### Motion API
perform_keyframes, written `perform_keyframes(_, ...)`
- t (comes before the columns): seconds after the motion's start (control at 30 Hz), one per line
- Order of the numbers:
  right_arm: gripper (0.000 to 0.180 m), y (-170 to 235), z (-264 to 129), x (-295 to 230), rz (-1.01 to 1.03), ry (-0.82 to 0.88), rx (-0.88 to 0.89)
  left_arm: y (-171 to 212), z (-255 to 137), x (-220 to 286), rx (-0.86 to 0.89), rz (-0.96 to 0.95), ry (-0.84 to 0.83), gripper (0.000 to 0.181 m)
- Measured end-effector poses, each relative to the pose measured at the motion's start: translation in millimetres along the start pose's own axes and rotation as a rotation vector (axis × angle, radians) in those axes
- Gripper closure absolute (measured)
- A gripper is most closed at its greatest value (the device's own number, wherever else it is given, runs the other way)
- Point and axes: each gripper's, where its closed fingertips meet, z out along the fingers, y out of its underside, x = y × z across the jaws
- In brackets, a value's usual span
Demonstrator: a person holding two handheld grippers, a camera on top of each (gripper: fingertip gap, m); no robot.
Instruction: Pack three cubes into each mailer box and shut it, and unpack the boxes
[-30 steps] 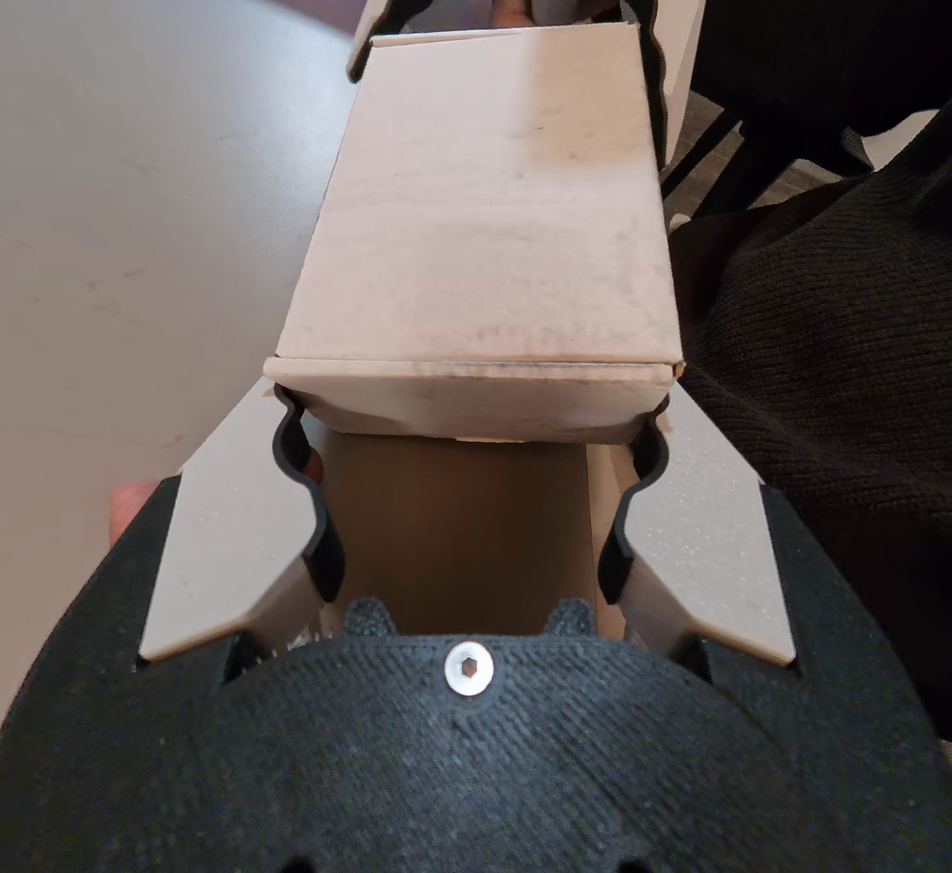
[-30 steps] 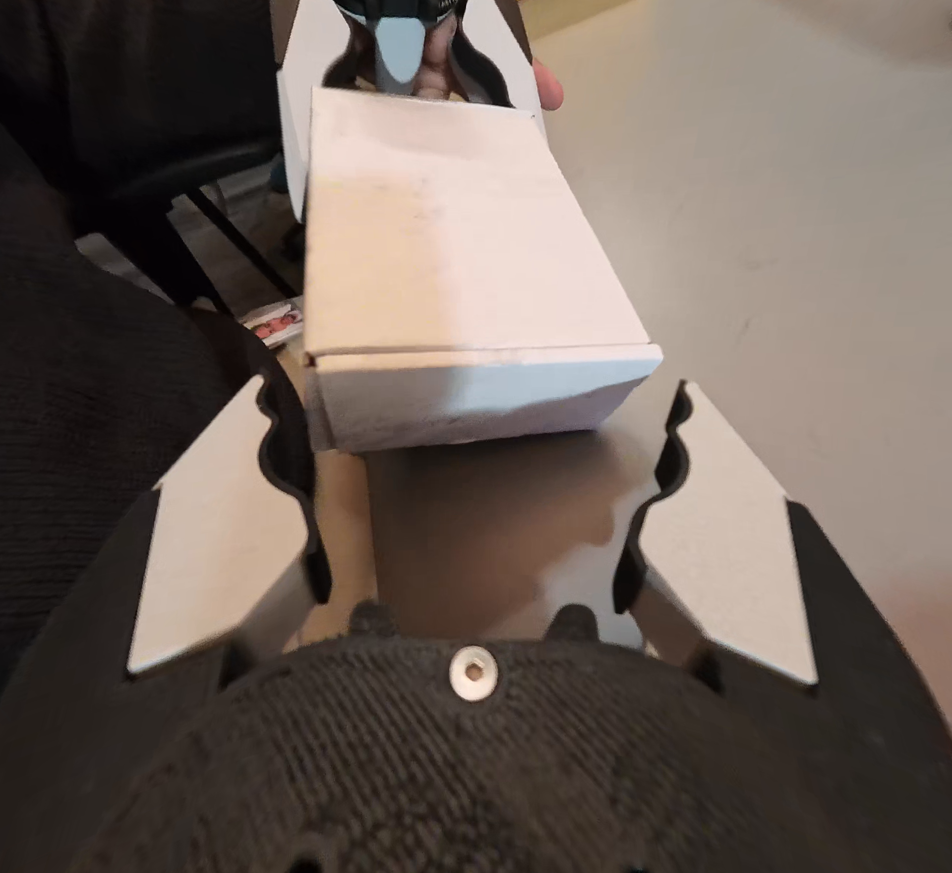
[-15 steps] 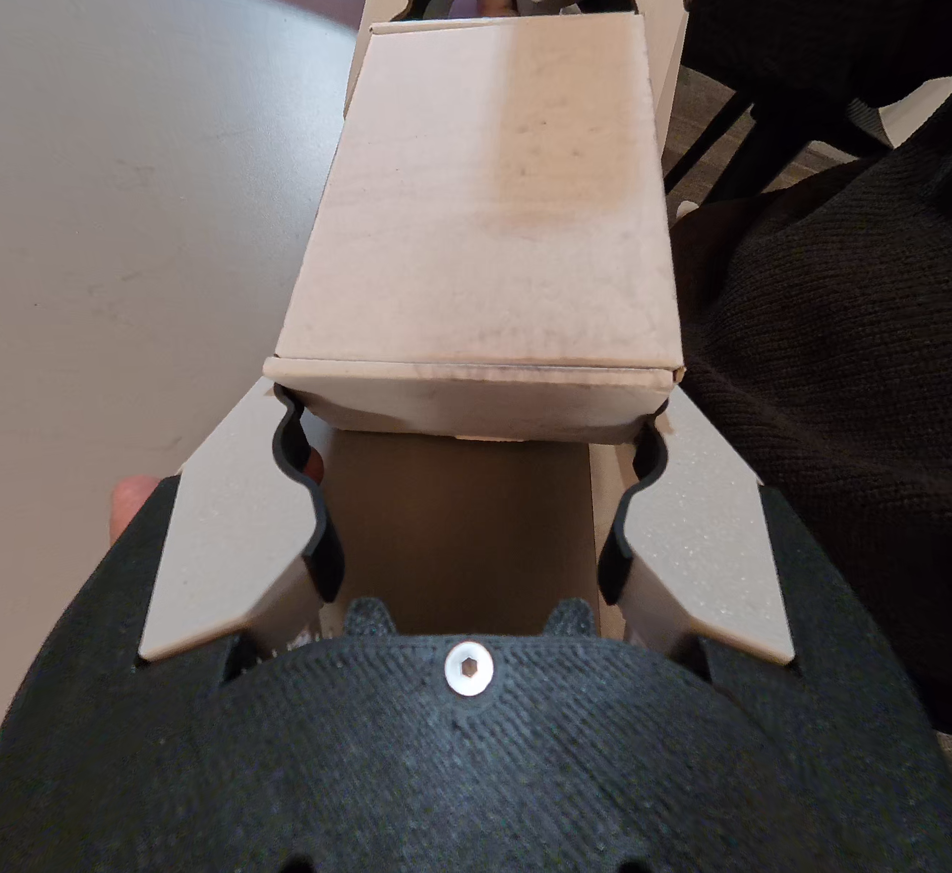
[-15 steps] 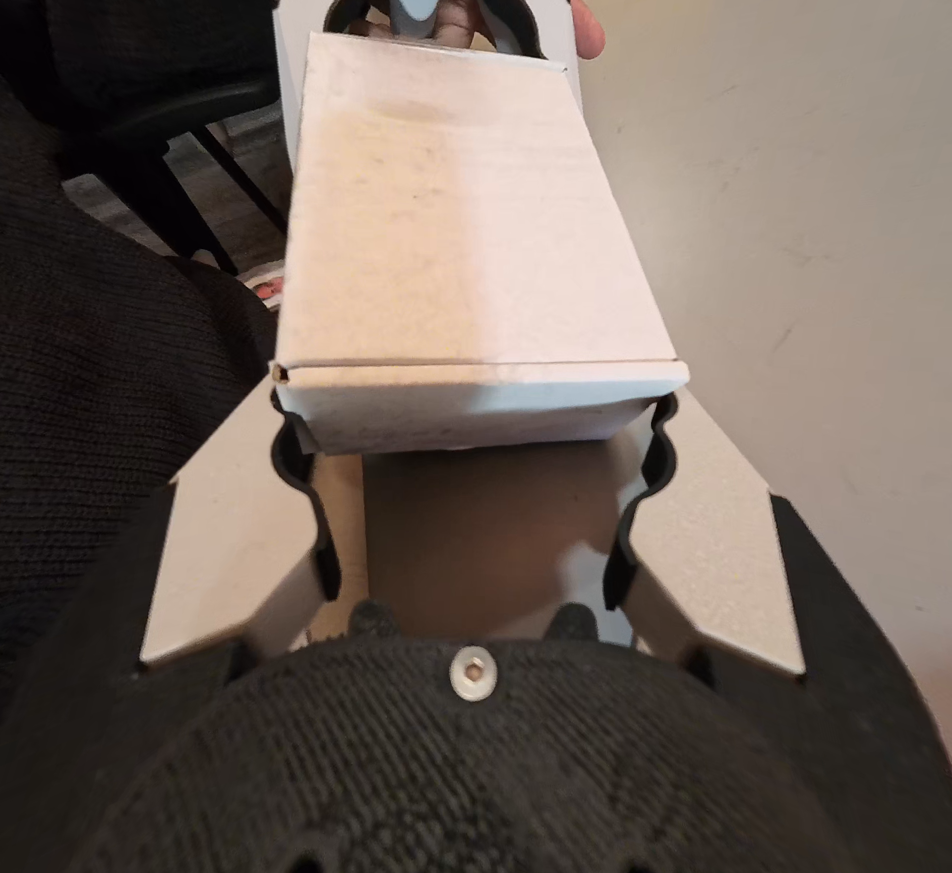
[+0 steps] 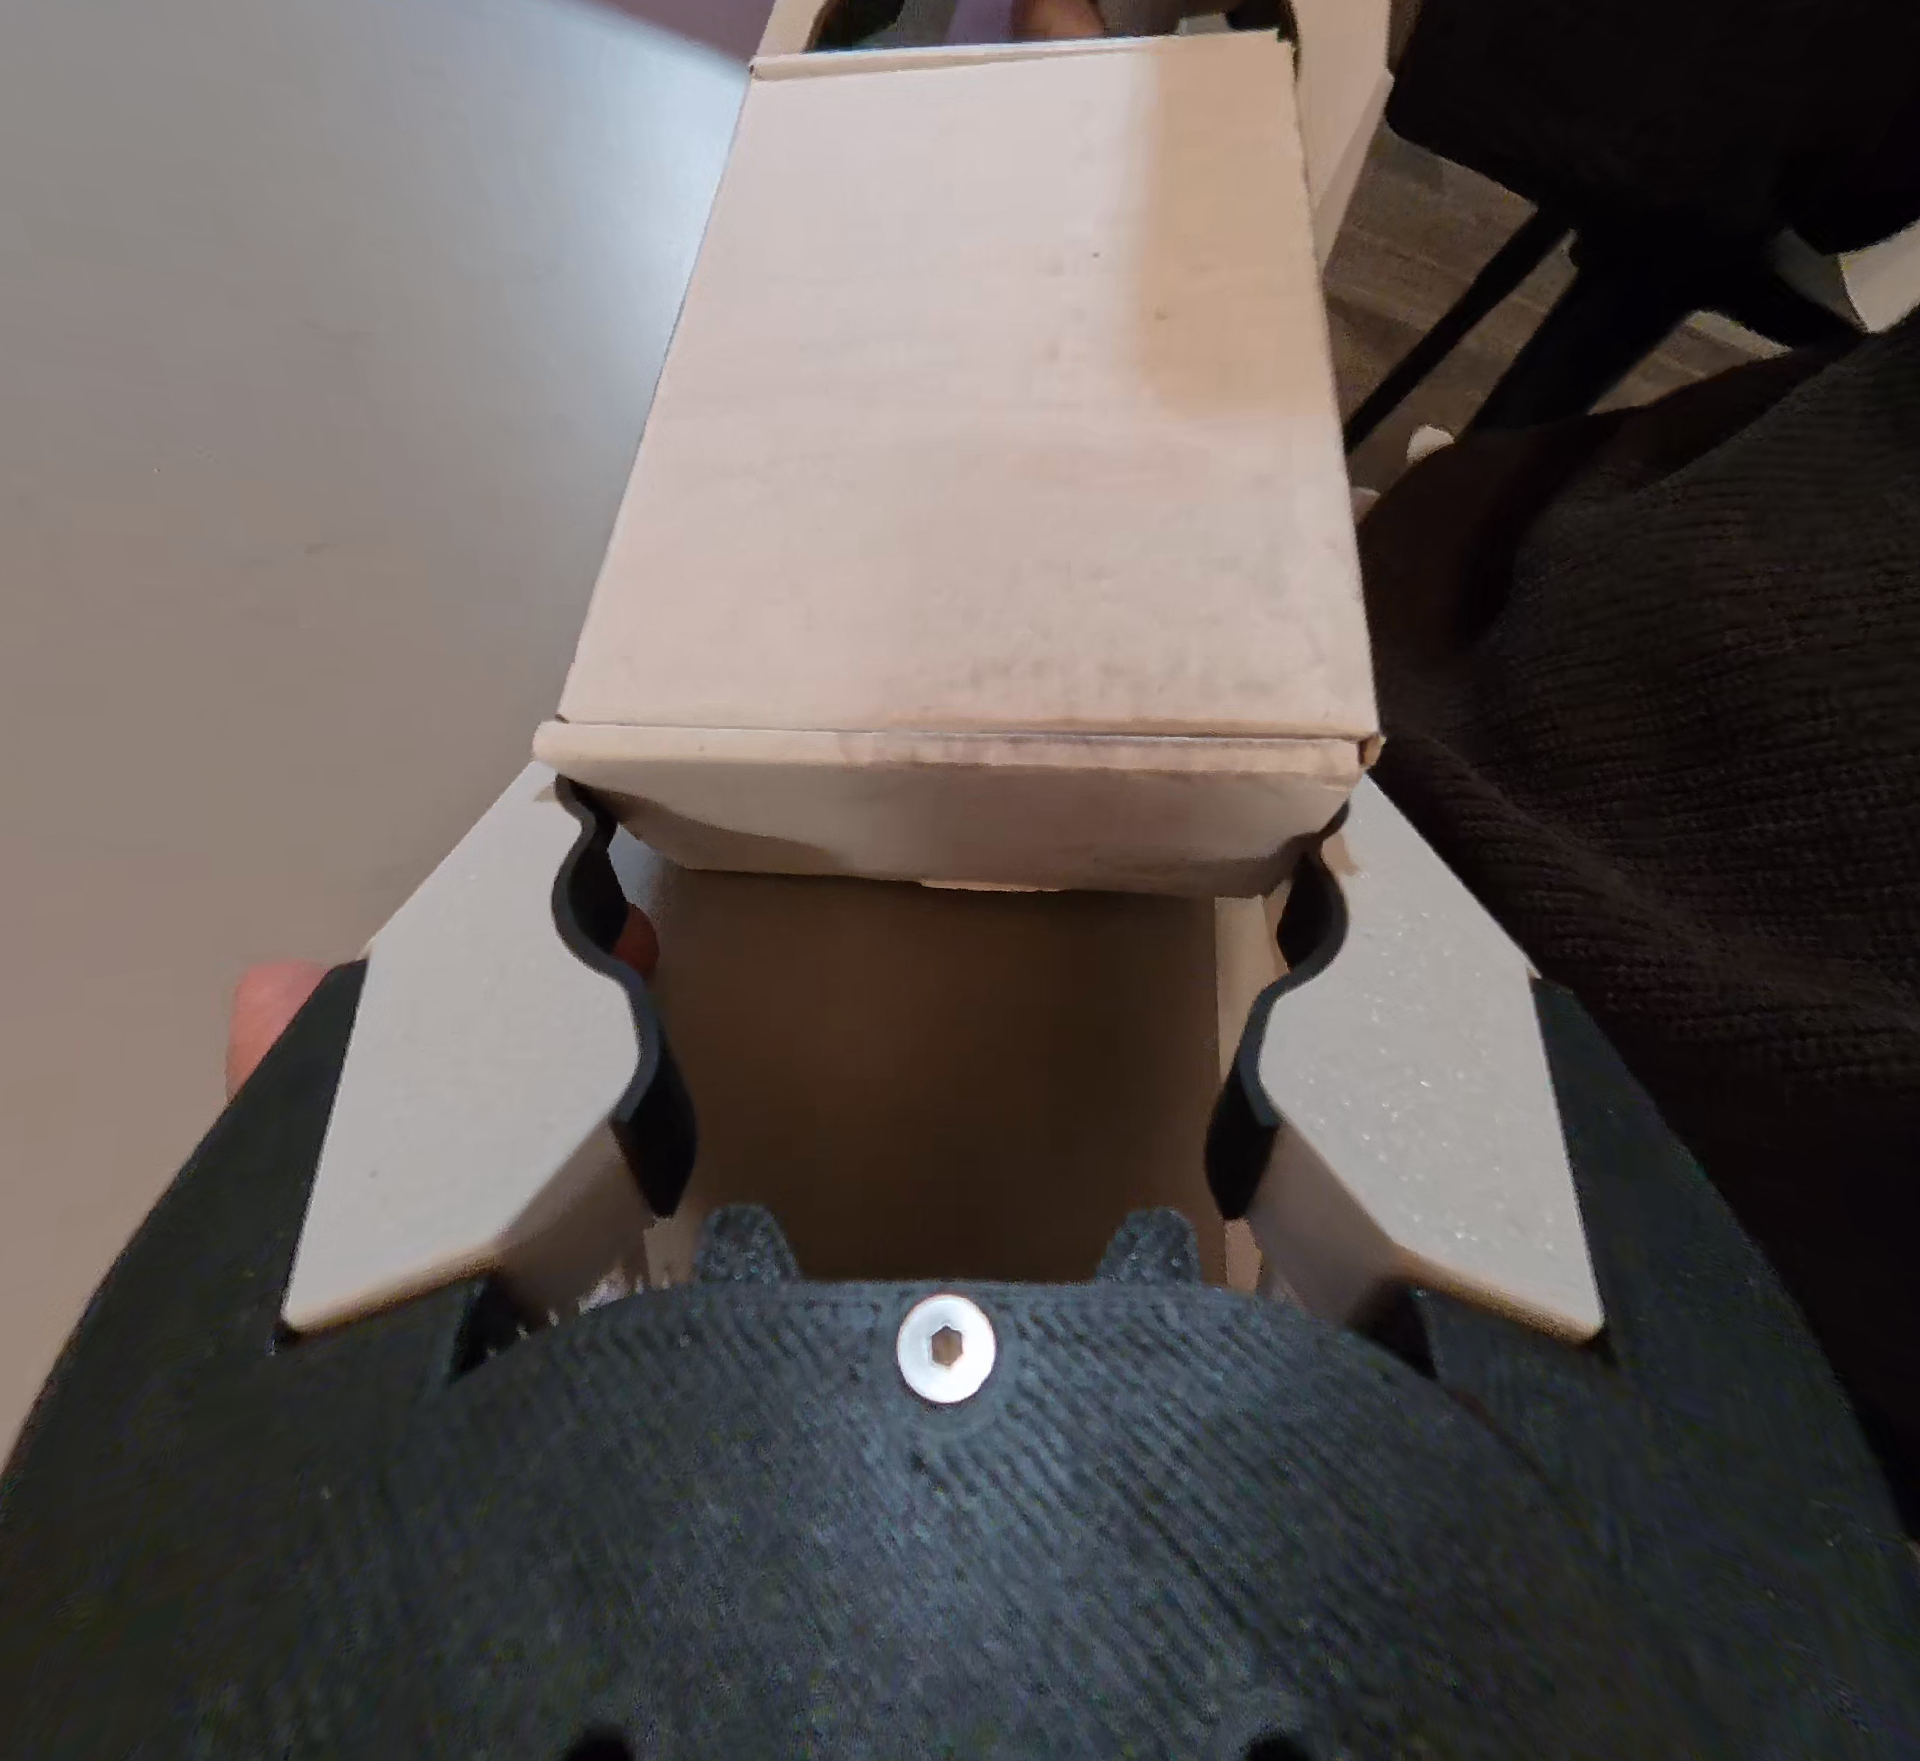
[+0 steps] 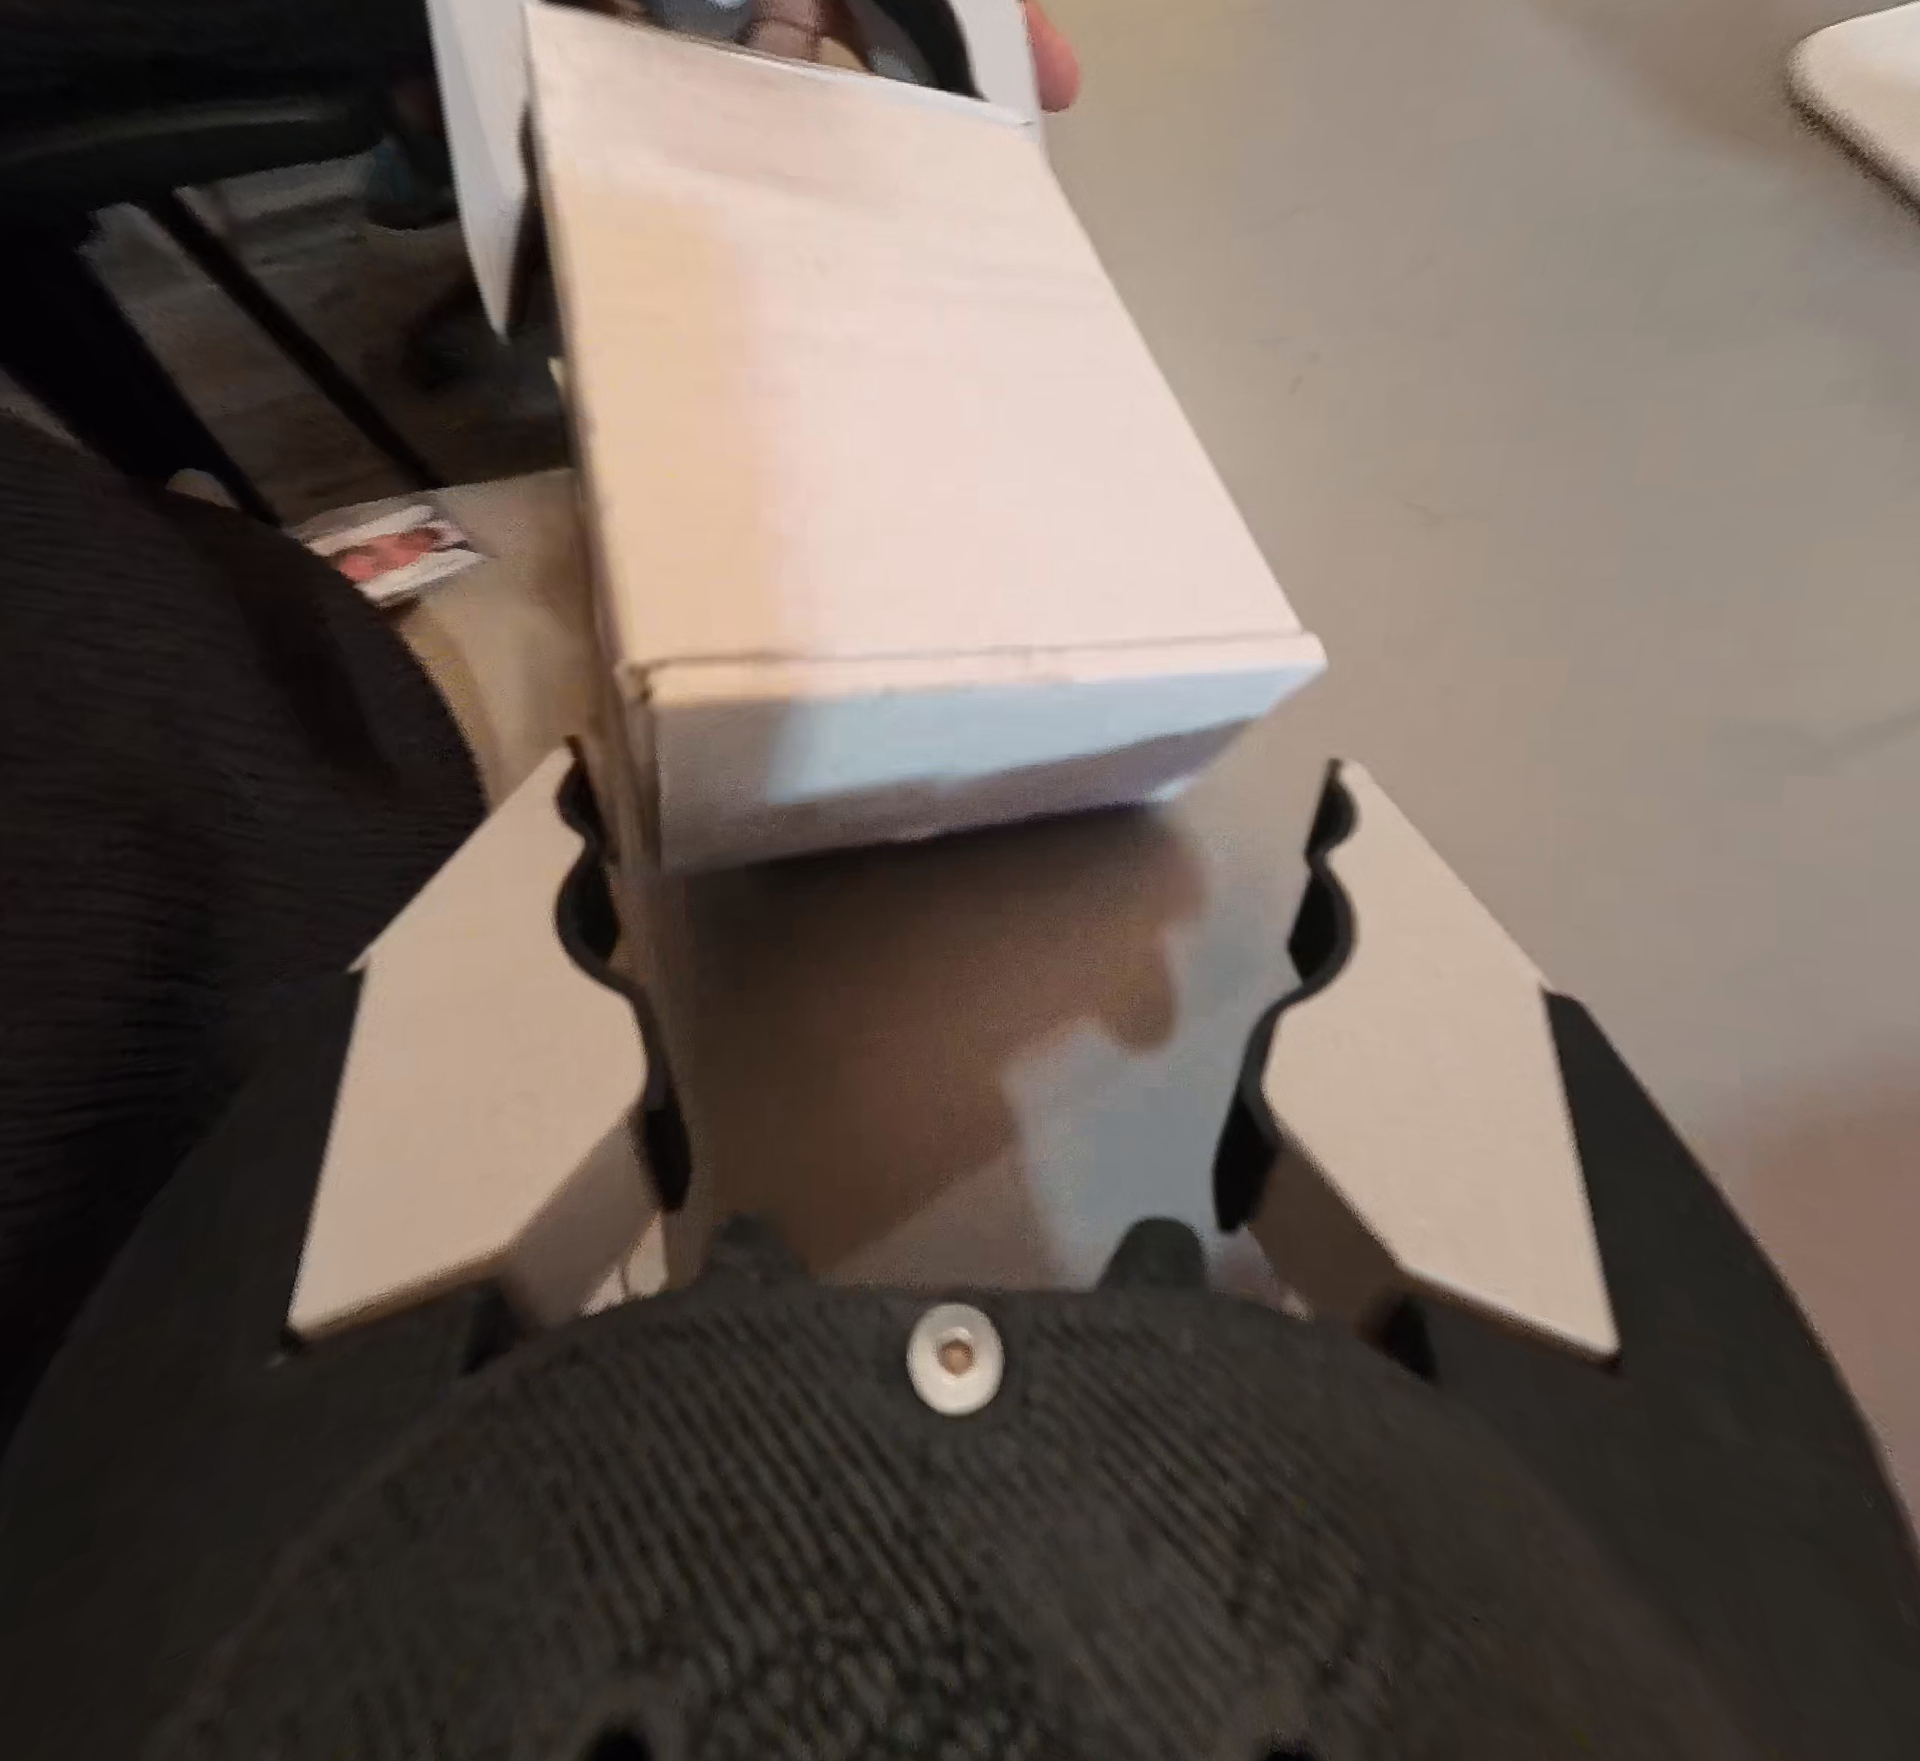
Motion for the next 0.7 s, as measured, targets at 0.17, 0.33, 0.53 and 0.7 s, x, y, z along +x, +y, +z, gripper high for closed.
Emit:
perform_keyframes(0.17, 0.048, -18.2, -32.3, 38.3, -0.180, 0.354, 0.063, -8.2, -3.7, -21.4, 0.056, -0.091, -0.092, 0.054)
perform_keyframes(0.33, 0.070, -44.8, -27.5, 26.7, -0.575, 0.615, 0.018, -21.0, 3.5, -39.4, 0.101, -0.181, -0.206, 0.054)
perform_keyframes(0.53, 0.094, -35.6, -2.3, 22.3, -0.872, 0.762, -0.205, -36.9, 25.3, -25.5, 0.074, -0.181, -0.245, 0.052)
perform_keyframes(0.7, 0.113, -30.9, -8.2, 21.5, -0.970, 0.784, -0.283, -48.3, 35.3, -13.6, 0.058, -0.074, -0.308, 0.052)
